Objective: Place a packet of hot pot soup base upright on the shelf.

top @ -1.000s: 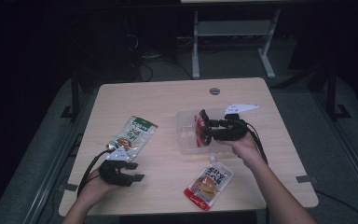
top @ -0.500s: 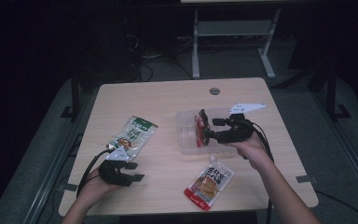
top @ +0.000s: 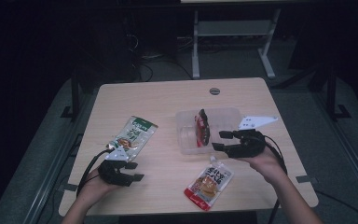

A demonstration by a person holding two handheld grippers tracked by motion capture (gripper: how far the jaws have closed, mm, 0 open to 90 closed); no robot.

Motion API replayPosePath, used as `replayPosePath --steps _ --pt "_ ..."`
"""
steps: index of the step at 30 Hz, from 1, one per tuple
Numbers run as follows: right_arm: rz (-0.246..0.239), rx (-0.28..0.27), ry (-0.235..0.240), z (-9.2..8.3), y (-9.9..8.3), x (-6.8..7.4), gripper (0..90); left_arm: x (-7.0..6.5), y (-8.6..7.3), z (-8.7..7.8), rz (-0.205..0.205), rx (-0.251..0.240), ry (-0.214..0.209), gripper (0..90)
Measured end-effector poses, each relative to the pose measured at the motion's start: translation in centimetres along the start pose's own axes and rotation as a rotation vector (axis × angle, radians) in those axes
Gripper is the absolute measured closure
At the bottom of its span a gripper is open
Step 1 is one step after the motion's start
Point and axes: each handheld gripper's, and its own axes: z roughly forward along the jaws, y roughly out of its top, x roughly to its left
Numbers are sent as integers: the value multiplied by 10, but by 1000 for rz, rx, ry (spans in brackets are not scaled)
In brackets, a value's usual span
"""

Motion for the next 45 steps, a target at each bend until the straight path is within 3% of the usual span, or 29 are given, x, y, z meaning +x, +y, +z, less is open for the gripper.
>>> replayPosePath --steps 1,3,5,9,12,18,21,22,27,31,38,45 --pt "0 -1 40 -4 -8 2 606 0 0 1 0 -5 0 431" --pt "-2 27 85 -2 -14 4 786 -1 1 2 -12 -7 0 432" --pt "-10 46 129 3 -16 5 883 -2 1 3 -10 -6 -3 432" --pt "-74 91 183 16 -18 8 898 -2 2 4 1 3 -6 432" --pt "-79 99 195 23 -17 8 898 -2 2 5 1 5 -8 432" --pt "-49 5 162 34 -7 -8 898 -2 3 4 20 14 -2 432" --pt "-32 -53 105 33 -2 -16 898 -1 2 5 15 14 -2 432" --pt "-20 -66 114 32 -2 -19 898 -1 2 5 13 13 -3 432" --pt "-16 -57 110 26 -6 -20 897 -1 2 5 14 14 -2 432" --pt "0 -43 96 18 -9 -19 797 -2 1 5 6 11 -3 432" --pt "8 35 57 6 -25 -9 469 -2 1 6 -5 20 -11 432" --pt "18 51 28 -8 -39 -3 378 -3 1 7 8 21 -16 432"
